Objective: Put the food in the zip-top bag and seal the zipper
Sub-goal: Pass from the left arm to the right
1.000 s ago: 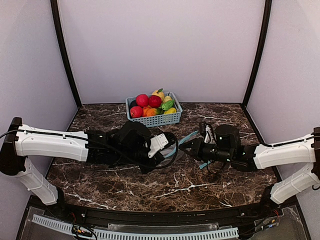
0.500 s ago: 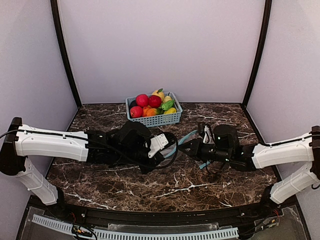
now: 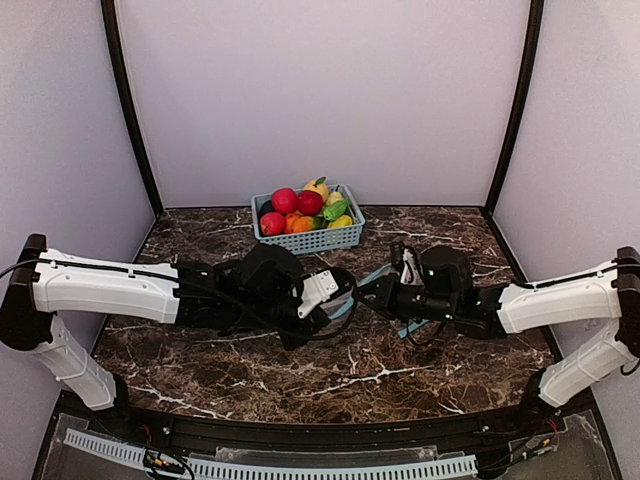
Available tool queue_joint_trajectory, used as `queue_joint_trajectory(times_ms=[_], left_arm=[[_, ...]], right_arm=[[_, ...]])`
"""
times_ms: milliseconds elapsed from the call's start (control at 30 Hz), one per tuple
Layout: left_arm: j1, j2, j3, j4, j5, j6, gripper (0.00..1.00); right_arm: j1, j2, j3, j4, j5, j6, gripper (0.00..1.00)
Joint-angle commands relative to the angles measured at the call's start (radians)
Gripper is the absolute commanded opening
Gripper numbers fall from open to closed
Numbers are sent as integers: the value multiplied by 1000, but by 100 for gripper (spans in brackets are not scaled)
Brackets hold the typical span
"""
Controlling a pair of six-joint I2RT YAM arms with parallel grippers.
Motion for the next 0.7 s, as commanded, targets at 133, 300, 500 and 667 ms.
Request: queue_joint_trajectory(times_ms=[133,300,500,667], left_arm=[[-3,7,26,-31,28,-8,1],[5,1,47,-39,60,-44,25],[80,-54,74,-14,200,-229,69],[158,-142,27,83,266,-422,81]], right_arm=[[10,8,23,3,-8,-4,0],[10,-14,29,-8,-16,-41,0],[10,-44,56,-9,-153,-230,0],[10,-79,98,-95,-270,-406,0]])
